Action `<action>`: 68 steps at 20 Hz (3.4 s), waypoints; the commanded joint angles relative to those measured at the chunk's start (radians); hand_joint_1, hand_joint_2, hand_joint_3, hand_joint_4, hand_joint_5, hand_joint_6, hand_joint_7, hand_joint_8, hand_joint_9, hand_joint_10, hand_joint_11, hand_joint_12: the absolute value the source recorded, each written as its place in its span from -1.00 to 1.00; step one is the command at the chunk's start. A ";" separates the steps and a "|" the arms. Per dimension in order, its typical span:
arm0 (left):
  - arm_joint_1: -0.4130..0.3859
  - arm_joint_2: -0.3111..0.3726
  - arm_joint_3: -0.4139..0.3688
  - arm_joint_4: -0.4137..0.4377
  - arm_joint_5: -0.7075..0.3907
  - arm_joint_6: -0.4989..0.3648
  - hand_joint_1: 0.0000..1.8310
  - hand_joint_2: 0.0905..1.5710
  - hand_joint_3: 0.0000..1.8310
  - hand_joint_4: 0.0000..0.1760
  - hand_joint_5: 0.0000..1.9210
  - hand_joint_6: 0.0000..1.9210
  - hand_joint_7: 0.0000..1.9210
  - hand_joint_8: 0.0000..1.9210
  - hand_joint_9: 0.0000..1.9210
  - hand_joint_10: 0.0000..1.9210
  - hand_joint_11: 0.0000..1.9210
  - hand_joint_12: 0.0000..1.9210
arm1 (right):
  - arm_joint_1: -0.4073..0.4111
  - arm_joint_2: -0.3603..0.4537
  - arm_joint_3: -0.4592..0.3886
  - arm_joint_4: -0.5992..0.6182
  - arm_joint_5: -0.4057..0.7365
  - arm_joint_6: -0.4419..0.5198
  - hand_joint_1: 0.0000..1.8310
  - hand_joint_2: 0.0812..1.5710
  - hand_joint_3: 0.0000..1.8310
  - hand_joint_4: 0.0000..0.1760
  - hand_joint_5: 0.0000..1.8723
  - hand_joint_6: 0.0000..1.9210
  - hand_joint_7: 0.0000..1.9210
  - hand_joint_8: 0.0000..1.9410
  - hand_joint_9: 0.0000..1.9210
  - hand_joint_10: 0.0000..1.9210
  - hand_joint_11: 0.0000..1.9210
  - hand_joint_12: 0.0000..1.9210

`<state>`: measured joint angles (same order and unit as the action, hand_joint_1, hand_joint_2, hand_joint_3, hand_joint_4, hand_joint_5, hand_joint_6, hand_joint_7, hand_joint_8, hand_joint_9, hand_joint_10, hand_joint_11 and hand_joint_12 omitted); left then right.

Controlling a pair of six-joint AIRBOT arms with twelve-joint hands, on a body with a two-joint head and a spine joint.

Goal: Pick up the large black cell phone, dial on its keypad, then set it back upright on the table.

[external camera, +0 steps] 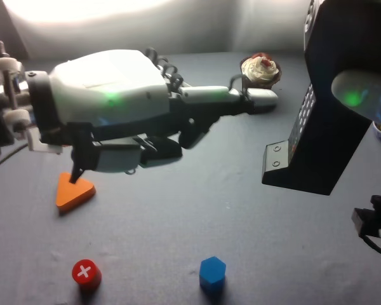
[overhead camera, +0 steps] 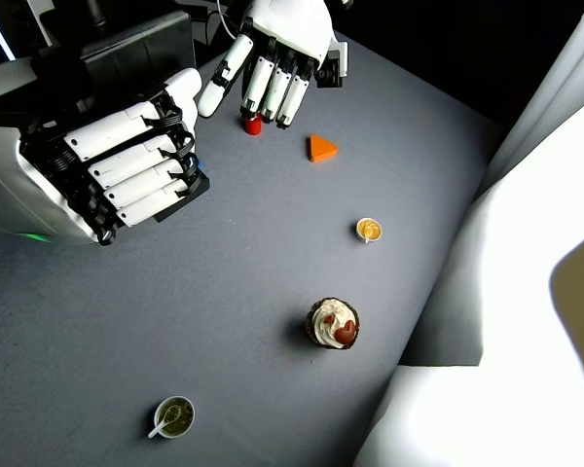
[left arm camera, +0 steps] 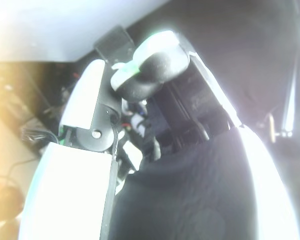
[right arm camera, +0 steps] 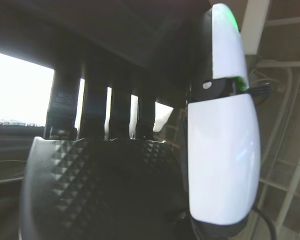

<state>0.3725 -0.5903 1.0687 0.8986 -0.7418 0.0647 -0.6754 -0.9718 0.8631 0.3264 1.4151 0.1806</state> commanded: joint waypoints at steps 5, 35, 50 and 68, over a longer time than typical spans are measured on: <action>-0.028 -0.013 -0.029 -0.089 -0.051 0.044 0.43 0.73 -1.00 0.64 -0.97 -1.00 -0.33 0.70 0.04 1.00 0.03 1.00 | 0.023 0.006 0.004 -0.026 0.141 0.022 0.62 0.37 -1.00 -1.00 0.11 -0.34 -0.02 0.02 -0.06 0.20 -0.09 0.62; 0.008 0.002 -0.036 -0.098 -0.027 0.014 0.43 0.72 -1.00 0.45 -0.98 -1.00 -0.31 0.67 0.03 1.00 0.08 1.00 | 0.031 -0.002 0.005 -0.026 0.138 0.022 0.50 0.42 -1.00 -1.00 0.05 -0.19 -0.10 0.21 -0.12 0.45 -0.11 0.36; 0.008 0.102 -0.039 -0.008 -0.148 -0.327 0.43 0.73 -1.00 0.34 -0.98 -1.00 -0.33 0.71 0.08 1.00 0.06 1.00 | 0.020 -0.001 0.017 0.016 0.153 0.022 0.50 0.42 -1.00 -1.00 0.04 -0.16 -0.11 0.23 -0.11 0.43 -0.10 0.33; 0.025 0.139 -0.007 0.097 -0.134 -1.171 -0.93 0.55 -0.99 -0.24 -0.84 -1.00 -0.82 -1.00 -0.84 -0.99 -1.00 -0.44 | -0.157 -0.173 0.291 0.091 0.348 0.047 0.49 0.45 -1.00 -1.00 0.04 -0.11 -0.17 0.28 -0.17 0.49 -0.10 0.36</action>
<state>0.4164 -0.4572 1.0630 1.0603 -0.8341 -1.0817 -0.8368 -1.1534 1.1492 0.4221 1.6257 0.2054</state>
